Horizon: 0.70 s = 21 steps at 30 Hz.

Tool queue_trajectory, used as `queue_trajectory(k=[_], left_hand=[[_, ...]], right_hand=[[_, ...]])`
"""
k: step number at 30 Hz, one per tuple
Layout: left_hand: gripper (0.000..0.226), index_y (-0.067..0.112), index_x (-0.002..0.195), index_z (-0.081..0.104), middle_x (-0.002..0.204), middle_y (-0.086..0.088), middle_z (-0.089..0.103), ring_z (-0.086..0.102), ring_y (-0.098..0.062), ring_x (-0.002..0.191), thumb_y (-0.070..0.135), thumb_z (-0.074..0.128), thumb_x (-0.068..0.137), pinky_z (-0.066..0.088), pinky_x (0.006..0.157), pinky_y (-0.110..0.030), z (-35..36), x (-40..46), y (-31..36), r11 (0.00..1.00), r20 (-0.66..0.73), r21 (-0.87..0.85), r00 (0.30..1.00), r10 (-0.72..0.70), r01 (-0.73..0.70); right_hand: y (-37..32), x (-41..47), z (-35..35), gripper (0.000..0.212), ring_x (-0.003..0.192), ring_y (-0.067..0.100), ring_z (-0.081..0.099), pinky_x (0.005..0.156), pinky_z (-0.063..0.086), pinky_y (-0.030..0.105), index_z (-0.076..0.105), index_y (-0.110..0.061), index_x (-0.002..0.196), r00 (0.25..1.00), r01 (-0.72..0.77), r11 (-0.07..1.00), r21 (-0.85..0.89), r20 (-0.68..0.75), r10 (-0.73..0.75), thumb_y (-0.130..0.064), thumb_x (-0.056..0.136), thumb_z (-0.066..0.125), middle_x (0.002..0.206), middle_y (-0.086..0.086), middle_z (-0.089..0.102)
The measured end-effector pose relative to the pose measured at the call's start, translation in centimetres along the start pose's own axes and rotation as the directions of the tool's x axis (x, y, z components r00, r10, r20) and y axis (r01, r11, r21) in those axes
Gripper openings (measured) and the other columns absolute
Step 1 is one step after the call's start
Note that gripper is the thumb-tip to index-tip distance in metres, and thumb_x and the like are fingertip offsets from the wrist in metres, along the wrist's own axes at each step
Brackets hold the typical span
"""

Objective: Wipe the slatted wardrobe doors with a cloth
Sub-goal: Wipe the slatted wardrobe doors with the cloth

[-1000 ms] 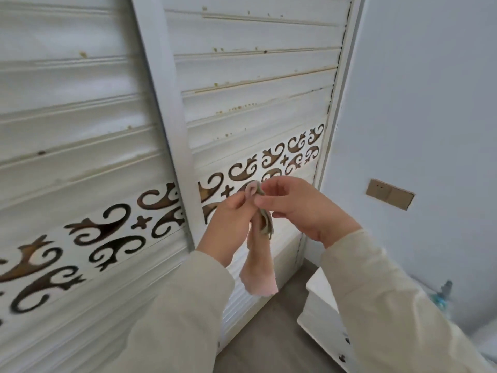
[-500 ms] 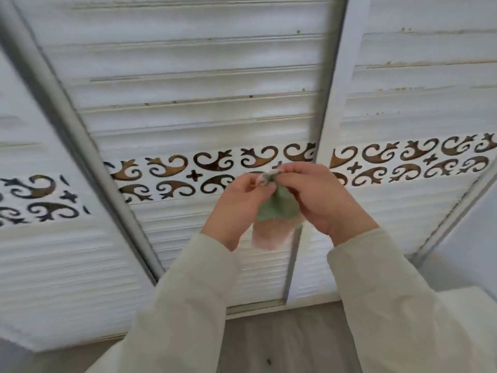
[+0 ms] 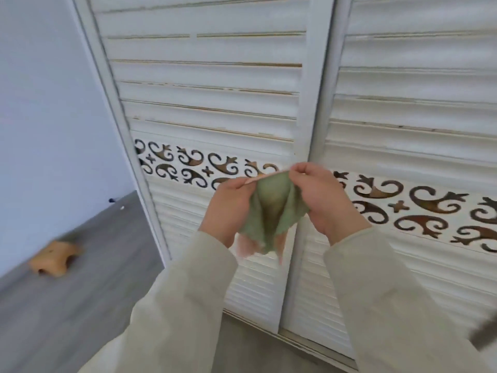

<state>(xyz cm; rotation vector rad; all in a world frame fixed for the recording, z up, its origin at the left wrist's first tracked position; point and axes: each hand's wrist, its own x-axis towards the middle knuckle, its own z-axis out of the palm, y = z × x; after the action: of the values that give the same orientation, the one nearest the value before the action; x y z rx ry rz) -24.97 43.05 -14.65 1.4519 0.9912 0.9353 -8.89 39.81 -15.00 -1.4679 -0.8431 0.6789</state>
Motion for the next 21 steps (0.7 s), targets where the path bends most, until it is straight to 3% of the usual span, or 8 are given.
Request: queue_trajectory(k=[4, 8, 11, 17, 21], left_hand=[[0.03, 0.02, 0.071, 0.073, 0.073, 0.0, 0.073, 0.066, -0.019, 0.073, 0.014, 0.058, 0.096, 0.054, 0.08, -0.037, -8.9, 3.8, -1.0, 0.997, -0.076, -0.031, 0.995, -0.067, 0.065], [0.024, 0.016, 0.076, 0.073, 0.081, -0.008, 0.074, 0.069, -0.026, 0.08, 0.018, 0.061, 0.096, 0.055, 0.092, -0.051, -14.2, 7.7, -1.7, 0.98, -0.068, -0.133, 0.985, -0.16, 0.15], [0.018, 0.014, 0.091, 0.075, 0.093, -0.007, 0.077, 0.072, -0.028, 0.095, 0.024, 0.061, 0.096, 0.055, 0.095, -0.046, -16.6, 11.5, -2.3, 0.938, -0.047, -0.274, 0.971, -0.233, 0.212], [0.036, 0.005, 0.115, 0.072, 0.112, -0.014, 0.073, 0.071, -0.028, 0.104, 0.034, 0.062, 0.097, 0.054, 0.097, -0.044, -20.4, 20.9, -3.3, 0.85, 0.013, -0.453, 0.956, -0.294, 0.267], [0.048, 0.0, 0.123, 0.065, 0.12, -0.017, 0.066, 0.066, -0.032, 0.11, 0.04, 0.054, 0.099, 0.053, 0.095, -0.045, -23.2, 27.7, -2.3, 0.727, 0.105, -0.622, 0.951, -0.291, 0.291]], right_hand=[[-0.1, 2.7, 9.9, 0.012, 0.077, 0.018, 0.059, 0.069, 0.049, 0.032, 0.069, -0.022, 0.084, 0.999, 0.012, 1.0, 0.013, 0.05, -0.013, -0.02, 0.093, 0.062, 0.087, 0.002, 0.066], [-0.3, 5.7, 16.0, 0.007, 0.083, 0.019, 0.064, 0.069, 0.053, 0.03, 0.072, -0.022, 0.088, 0.998, -0.004, 1.0, 0.011, 0.067, 0.003, -0.022, 0.091, 0.066, 0.095, 0.003, 0.07], [-0.3, 8.8, 19.5, 0.008, 0.081, 0.019, 0.067, 0.069, 0.056, 0.032, 0.074, -0.021, 0.086, 0.996, -0.009, 1.0, 0.016, 0.083, 0.008, -0.027, 0.089, 0.07, 0.09, 0.002, 0.073], [-1.4, 17.2, 25.3, 0.009, 0.064, 0.014, 0.063, 0.063, 0.054, 0.03, 0.072, -0.018, 0.08, 0.991, 0.046, 0.998, 0.047, 0.124, -0.052, -0.025, 0.086, 0.075, 0.07, -0.004, 0.069], [-4.0, 23.4, 28.9, 0.009, 0.063, 0.01, 0.063, 0.061, 0.052, 0.028, 0.073, -0.02, 0.083, 0.969, 0.155, 0.988, 0.023, 0.189, -0.157, -0.028, 0.086, 0.075, 0.07, -0.005, 0.068]])
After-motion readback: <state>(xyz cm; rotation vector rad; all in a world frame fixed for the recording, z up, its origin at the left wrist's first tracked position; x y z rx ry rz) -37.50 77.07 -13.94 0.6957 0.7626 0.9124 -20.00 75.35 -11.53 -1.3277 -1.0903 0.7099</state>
